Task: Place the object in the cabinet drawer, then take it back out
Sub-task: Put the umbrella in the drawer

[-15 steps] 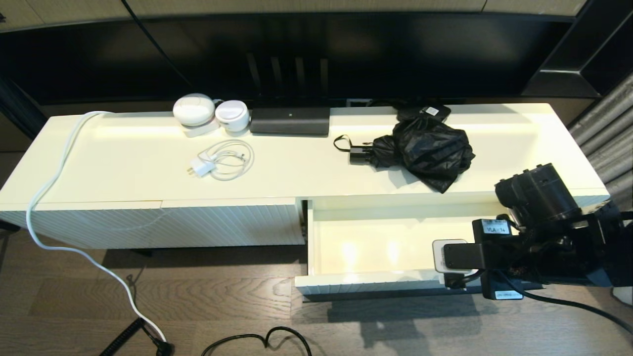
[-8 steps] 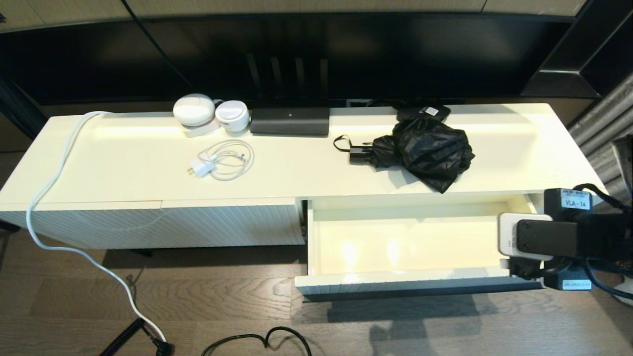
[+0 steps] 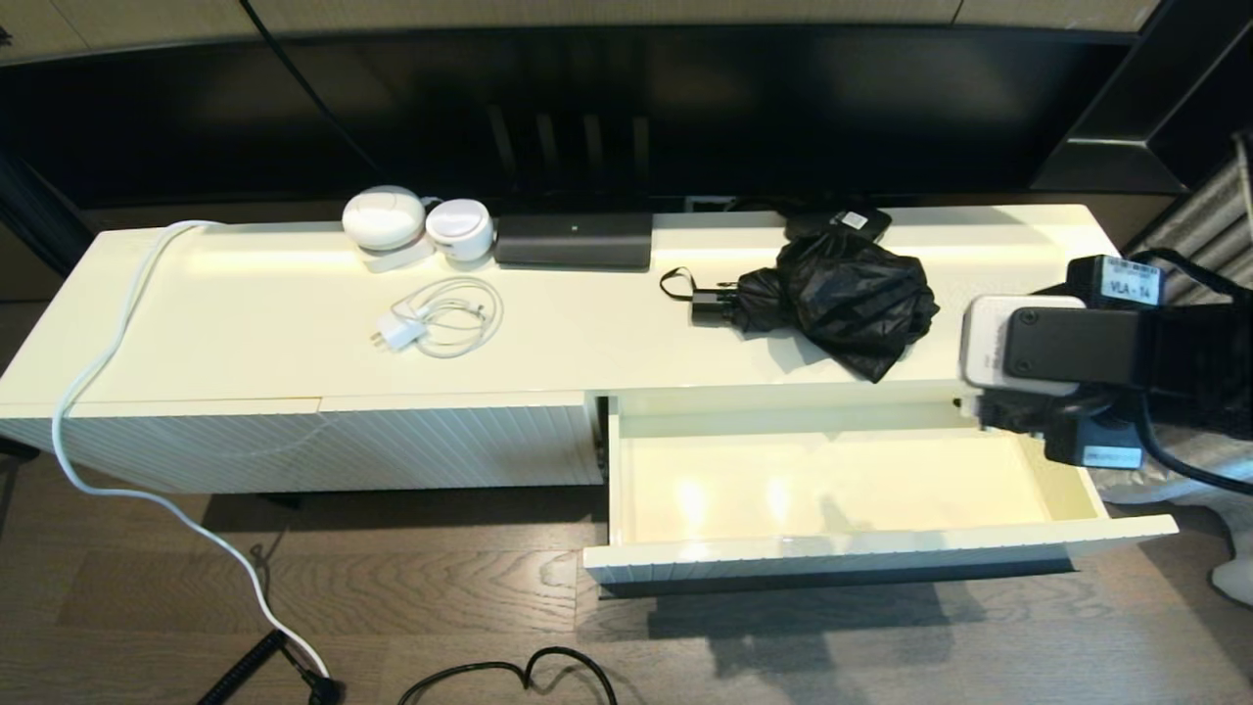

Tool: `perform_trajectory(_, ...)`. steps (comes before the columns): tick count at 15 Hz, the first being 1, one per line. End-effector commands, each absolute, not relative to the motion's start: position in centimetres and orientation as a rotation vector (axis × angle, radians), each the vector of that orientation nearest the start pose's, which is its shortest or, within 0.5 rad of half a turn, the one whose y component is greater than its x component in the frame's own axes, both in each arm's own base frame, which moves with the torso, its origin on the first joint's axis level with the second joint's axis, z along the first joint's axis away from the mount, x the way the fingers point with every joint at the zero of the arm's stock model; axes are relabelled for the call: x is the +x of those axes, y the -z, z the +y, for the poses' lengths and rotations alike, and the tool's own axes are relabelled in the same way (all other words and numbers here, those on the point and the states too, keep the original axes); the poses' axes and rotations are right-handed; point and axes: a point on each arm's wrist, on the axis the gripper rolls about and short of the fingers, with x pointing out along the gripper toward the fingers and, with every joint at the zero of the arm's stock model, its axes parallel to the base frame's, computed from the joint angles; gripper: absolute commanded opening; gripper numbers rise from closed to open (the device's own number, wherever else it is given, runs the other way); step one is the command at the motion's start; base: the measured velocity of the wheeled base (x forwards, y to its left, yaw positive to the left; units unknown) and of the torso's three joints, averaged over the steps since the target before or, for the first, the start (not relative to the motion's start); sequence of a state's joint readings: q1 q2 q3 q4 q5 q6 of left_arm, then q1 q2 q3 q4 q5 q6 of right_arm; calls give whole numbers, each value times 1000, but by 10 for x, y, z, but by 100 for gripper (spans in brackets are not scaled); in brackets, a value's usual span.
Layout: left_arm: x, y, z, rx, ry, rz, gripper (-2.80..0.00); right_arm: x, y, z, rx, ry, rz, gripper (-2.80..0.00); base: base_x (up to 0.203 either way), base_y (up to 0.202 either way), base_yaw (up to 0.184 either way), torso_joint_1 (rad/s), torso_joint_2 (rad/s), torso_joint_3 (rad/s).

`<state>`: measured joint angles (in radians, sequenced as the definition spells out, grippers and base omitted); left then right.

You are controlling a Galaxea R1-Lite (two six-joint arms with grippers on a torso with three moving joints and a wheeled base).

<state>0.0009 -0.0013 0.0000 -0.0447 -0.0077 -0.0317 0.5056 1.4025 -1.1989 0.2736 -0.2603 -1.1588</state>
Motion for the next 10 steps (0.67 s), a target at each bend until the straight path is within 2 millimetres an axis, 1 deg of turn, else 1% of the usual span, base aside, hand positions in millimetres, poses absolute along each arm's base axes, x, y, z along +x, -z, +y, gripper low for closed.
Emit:
perform_trajectory(1,-23,-80,0,-32,8,-46,-280,227,-279,124,-1337,-518,285,0,0,0,0,0,0,0)
perform_trajectory(3,-23,-80,0,-32,8,-46,-280,248,-274,138,-1348,-531,296,0,0,0,0,0,0,0)
perform_trajectory(5,-23,-80,0,-32,7,-45,-280,265,-269,148,-1352,-533,309,0,0,0,0,0,0,0)
perform_trajectory(7,-23,-80,0,-32,8,-44,-280,273,-268,148,-1363,-527,312,0,0,0,0,0,0,0)
perform_trajectory(8,-23,-80,0,-32,8,-44,-280,285,-263,149,-1383,-524,326,0,0,0,0,0,0,0)
perform_trajectory(9,-23,-80,0,-32,7,-45,-280,298,-260,146,-1398,-508,341,0,0,0,0,0,0,0)
perform_trajectory(10,-23,-80,0,-32,7,-46,-280,306,-260,142,-1410,-492,348,0,0,0,0,0,0,0)
